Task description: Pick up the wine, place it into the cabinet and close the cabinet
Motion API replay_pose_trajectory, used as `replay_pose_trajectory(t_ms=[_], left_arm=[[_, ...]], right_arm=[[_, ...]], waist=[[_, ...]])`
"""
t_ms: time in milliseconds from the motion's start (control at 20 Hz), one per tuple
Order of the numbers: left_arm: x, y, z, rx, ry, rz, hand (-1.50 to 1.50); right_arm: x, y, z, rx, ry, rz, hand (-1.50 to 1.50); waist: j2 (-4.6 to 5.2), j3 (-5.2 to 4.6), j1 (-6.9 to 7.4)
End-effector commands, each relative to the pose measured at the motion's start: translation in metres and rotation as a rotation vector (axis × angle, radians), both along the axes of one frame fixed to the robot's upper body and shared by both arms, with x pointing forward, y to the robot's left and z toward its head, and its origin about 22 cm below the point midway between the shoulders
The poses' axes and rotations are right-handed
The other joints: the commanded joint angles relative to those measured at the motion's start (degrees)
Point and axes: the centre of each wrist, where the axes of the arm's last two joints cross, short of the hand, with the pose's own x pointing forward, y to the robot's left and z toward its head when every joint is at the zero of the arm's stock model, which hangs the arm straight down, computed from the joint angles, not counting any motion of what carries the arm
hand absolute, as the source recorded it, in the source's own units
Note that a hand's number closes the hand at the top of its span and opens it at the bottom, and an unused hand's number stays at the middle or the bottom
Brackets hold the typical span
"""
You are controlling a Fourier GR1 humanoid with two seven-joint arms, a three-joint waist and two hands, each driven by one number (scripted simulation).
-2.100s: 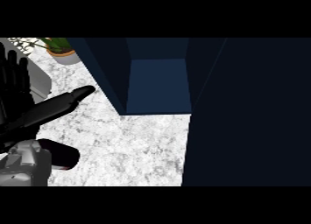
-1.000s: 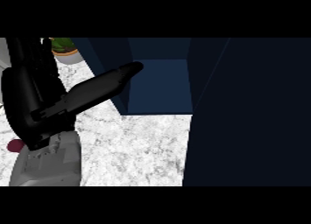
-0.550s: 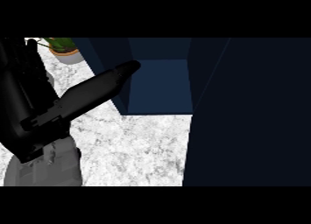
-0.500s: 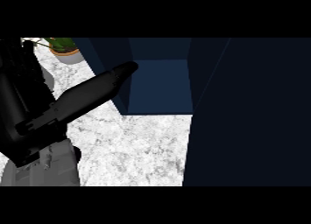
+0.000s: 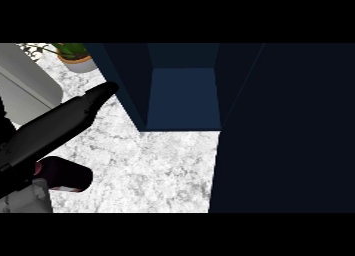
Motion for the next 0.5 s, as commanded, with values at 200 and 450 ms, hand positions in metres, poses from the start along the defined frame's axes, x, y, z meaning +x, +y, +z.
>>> replay_pose_trajectory(t_ms=[200,450], left_arm=[[-0.023,0.037,0.004,0.019,0.075,0.061,-1.5],[-0.04,0.043,-0.01,0.001,0.088,0.09,-1.5]], right_arm=[[-0.027,-0.01,0.034,0.017,-0.069,0.004,-1.5],[-0.04,-0.01,0.036,0.036,-0.066,0.011,-1.5]], waist=[[0.18,-0.03,0.43],[0.08,-0.04,0.04]])
